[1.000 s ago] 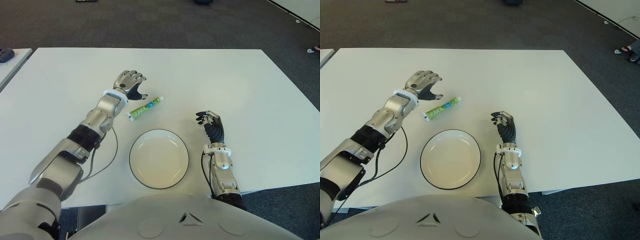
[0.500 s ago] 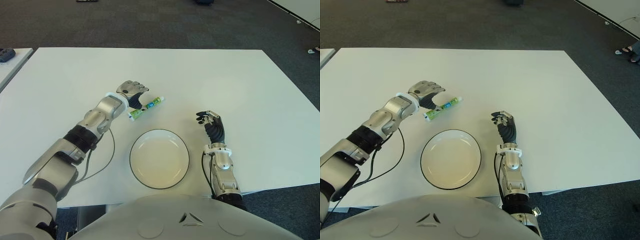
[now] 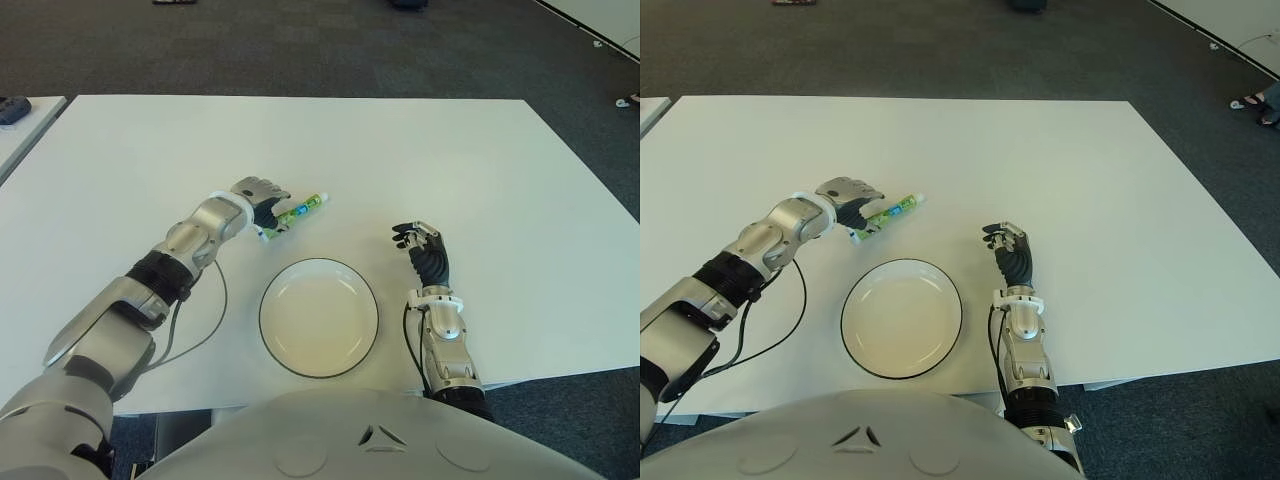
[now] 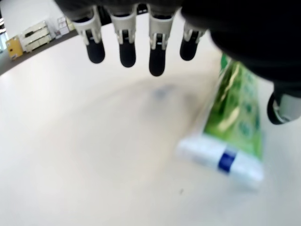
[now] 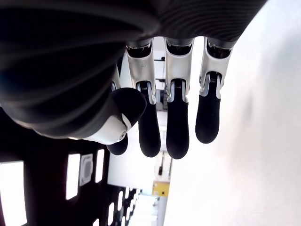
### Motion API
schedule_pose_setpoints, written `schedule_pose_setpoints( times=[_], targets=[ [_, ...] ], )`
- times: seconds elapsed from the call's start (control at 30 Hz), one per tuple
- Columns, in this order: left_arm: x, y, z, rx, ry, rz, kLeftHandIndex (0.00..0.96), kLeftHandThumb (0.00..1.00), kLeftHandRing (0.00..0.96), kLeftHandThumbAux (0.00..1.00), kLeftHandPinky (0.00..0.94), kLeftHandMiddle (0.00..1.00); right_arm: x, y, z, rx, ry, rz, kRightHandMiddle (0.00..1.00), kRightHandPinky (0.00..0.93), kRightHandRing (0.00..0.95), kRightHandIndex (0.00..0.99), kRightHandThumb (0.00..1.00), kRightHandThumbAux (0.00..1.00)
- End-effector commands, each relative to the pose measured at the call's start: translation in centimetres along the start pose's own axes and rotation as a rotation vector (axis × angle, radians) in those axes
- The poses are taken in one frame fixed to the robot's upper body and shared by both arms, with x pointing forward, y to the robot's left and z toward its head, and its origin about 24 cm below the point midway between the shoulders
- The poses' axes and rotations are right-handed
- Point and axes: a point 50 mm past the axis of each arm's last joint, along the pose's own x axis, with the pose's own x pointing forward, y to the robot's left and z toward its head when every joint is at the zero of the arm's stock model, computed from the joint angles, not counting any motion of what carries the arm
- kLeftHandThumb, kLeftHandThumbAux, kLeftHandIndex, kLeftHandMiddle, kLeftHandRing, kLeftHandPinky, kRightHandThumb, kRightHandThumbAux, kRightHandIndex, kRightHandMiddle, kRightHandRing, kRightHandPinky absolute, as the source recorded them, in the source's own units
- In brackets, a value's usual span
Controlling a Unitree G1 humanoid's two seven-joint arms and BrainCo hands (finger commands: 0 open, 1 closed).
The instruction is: Put the toothpaste on the table into the plate.
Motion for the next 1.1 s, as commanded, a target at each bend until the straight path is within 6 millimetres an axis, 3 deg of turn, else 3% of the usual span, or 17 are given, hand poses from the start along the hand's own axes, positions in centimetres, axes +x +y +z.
schedule_pose_setpoints(
  times=[0.03, 0.67, 0.77, 0.97, 1.1],
  targets=[
    [0.6, 0.1, 0.0, 0.014, 0.001, -0.055, 0.117, 0.263, 0.118, 0.298, 0.090, 0.155, 0.0, -0.2, -0.1, 0.000, 0.008, -0.003, 0.448, 0.479, 0.477, 0.480, 0.845, 0.683],
    [2.0, -2.1, -1.1, -0.052, 0.063, -0.217, 0.050, 0.233, 0.107, 0.325, 0.076, 0.136, -0.2, -0.2, 0.3, -0.010, 0.001, -0.002, 0.451, 0.487, 0.488, 0.486, 0.847, 0.681],
    [2.1, -3.0, -1.3, -0.076, 0.098, -0.236, 0.031, 0.229, 0.071, 0.328, 0.051, 0.106, -0.2, -0.2, 0.4, -0.006, 0.001, -0.003, 0.450, 0.492, 0.489, 0.485, 0.847, 0.681],
    [2.3, -3.8, -1.6, -0.089, 0.119, -0.247, 0.038, 0.232, 0.110, 0.327, 0.092, 0.138, -0.3, -0.2, 0.5, -0.003, 0.002, -0.005, 0.451, 0.494, 0.490, 0.483, 0.847, 0.681],
    [2.2, -4.4, -1.7, -0.094, 0.124, -0.238, 0.046, 0.221, 0.111, 0.330, 0.052, 0.142, -0.3, -0.2, 0.4, -0.002, 0.005, -0.007, 0.450, 0.475, 0.485, 0.481, 0.846, 0.681]
  ],
)
